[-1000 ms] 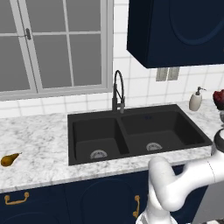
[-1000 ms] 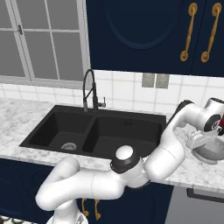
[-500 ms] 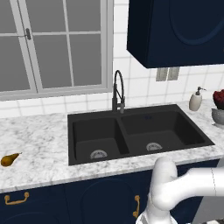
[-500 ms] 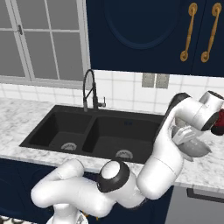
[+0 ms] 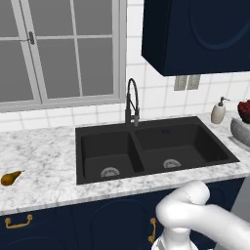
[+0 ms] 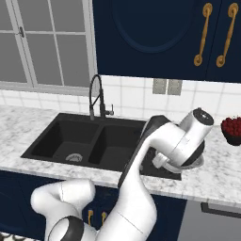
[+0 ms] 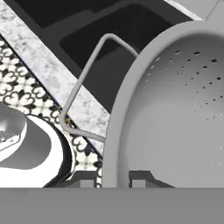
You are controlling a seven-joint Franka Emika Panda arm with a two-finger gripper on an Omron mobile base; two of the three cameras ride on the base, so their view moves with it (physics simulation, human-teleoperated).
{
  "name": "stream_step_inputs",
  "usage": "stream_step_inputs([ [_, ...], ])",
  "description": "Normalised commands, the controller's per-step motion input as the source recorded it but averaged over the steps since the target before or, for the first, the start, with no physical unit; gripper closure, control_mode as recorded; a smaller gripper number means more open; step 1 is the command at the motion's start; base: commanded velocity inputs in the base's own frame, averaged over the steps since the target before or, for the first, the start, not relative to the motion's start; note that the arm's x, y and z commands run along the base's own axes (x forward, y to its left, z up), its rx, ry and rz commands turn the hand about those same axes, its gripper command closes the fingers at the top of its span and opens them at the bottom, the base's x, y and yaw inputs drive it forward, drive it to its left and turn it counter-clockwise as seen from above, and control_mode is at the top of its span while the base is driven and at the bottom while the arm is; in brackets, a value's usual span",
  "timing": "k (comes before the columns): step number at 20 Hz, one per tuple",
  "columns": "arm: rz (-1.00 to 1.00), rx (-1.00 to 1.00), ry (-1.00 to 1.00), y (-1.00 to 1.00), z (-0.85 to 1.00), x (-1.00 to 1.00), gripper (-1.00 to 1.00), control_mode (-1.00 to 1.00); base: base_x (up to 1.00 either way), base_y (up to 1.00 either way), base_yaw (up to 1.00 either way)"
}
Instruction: Put the colander in the sink, put the pear in the colander, and turn on the sink faucet and pour water over the colander.
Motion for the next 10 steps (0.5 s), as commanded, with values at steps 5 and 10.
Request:
stream_step_inputs([
  [5,0.0,-0.11,-0.18,1.0,0.78,-0.44,1.0,-1.0,0.0,0.0,0.0],
  [10,0.0,-0.13,-0.02,1.0,0.89,-0.24,1.0,-1.0,0.0,0.0,0.0],
])
